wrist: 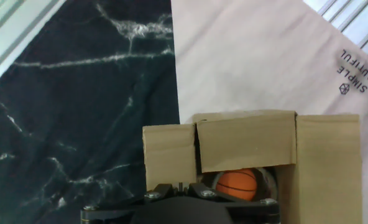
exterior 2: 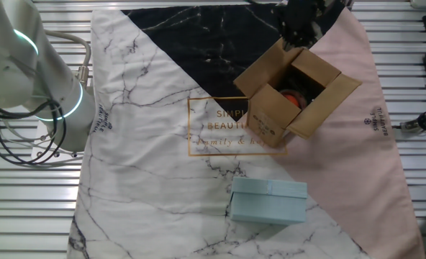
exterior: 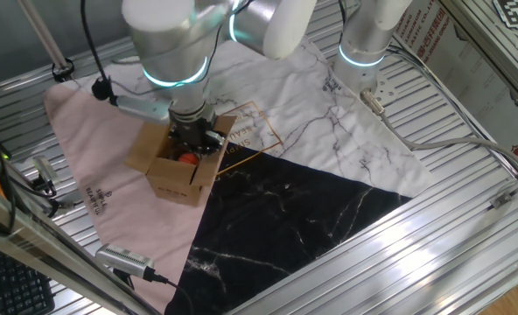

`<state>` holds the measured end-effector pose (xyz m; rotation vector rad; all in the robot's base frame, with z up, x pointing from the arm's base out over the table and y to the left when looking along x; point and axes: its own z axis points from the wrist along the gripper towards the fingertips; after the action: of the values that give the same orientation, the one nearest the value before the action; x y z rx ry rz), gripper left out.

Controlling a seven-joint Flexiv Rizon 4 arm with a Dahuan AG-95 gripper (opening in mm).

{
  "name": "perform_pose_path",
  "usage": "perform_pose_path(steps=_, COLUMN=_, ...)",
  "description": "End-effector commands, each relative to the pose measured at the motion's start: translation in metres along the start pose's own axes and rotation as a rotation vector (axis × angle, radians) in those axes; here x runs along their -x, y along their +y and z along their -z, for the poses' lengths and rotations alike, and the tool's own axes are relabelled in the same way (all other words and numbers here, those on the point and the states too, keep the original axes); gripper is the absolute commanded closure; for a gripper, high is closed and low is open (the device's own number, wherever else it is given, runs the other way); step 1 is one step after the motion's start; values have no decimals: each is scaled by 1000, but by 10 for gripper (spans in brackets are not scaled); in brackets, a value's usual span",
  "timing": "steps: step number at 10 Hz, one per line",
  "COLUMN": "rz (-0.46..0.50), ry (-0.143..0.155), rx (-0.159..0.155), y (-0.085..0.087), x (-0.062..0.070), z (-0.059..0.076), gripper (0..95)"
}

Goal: Cover the box

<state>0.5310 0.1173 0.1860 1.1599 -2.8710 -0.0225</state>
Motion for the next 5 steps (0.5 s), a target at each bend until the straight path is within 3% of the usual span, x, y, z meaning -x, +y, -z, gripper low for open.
perform_pose_path(steps=1, rz=-55, ry=-8, rx=-13, y=0, x=0, z=-1, gripper=950)
perform_pose_path(steps=2, rz=-76, ry=-2, rx=-28, y=0, x=0, z=-1, gripper=950)
perform_pose_path(steps=5, rz=-75, ry=5, rx=-24, y=0, x=0, z=-1, gripper=950)
